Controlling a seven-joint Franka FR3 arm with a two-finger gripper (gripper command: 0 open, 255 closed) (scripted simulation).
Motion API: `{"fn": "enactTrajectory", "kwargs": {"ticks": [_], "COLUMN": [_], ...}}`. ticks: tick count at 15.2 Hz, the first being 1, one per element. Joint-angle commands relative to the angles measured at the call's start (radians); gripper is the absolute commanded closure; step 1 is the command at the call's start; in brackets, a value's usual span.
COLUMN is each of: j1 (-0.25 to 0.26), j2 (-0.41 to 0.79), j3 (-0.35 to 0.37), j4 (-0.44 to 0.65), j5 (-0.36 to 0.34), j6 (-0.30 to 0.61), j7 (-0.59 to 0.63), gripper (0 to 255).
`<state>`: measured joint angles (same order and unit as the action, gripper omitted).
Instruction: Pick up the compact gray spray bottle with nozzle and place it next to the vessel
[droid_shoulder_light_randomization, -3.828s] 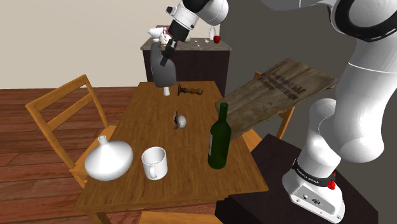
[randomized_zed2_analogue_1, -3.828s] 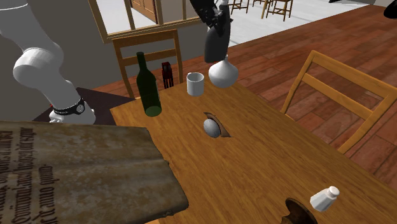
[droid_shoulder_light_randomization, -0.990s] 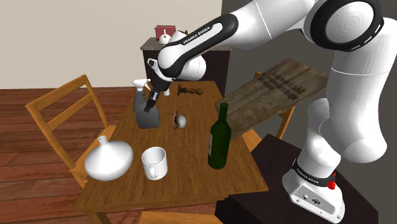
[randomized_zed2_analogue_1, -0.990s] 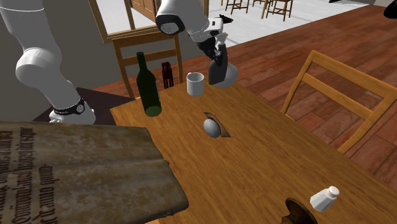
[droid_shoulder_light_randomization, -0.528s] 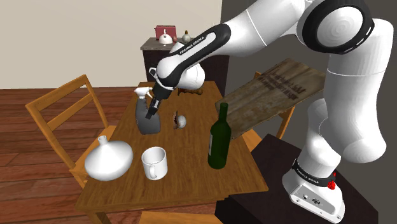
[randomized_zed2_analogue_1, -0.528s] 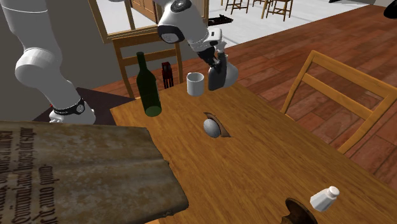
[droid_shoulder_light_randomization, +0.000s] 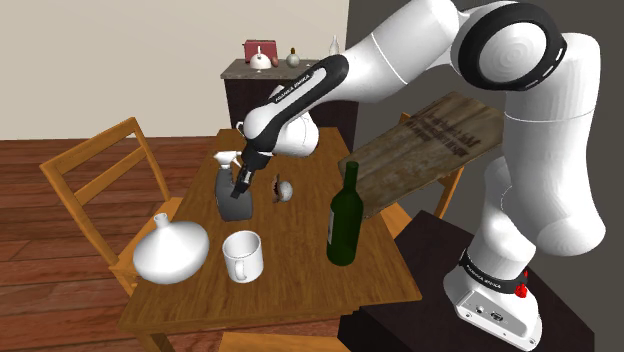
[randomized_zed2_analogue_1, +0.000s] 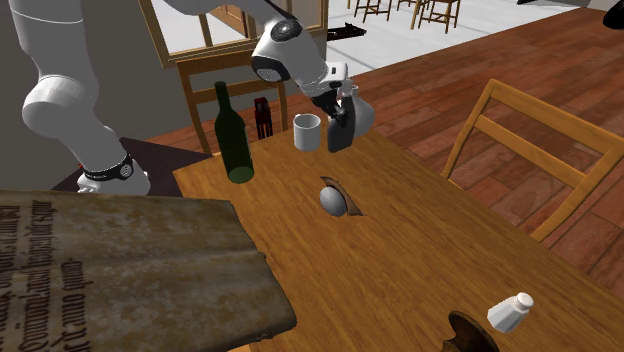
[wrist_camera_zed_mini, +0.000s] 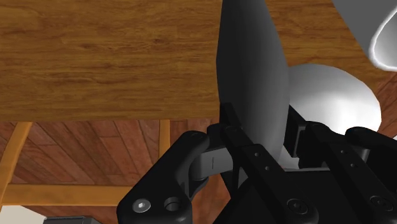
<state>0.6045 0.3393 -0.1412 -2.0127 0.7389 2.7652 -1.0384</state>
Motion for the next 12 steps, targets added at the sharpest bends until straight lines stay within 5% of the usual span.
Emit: {"fn": "enactTrajectory", "kwargs": {"ticks": [1,12], "j1": [-0.009,-0.046], "j2": [0.019,0.085], "j3": [0.014,0.066], "j4": [-0.001,0.008], "j5": [0.027,0.113], "j6": [0.018,0.073], "j7": [-0.027,-0.116], "gripper": [255,255]}}
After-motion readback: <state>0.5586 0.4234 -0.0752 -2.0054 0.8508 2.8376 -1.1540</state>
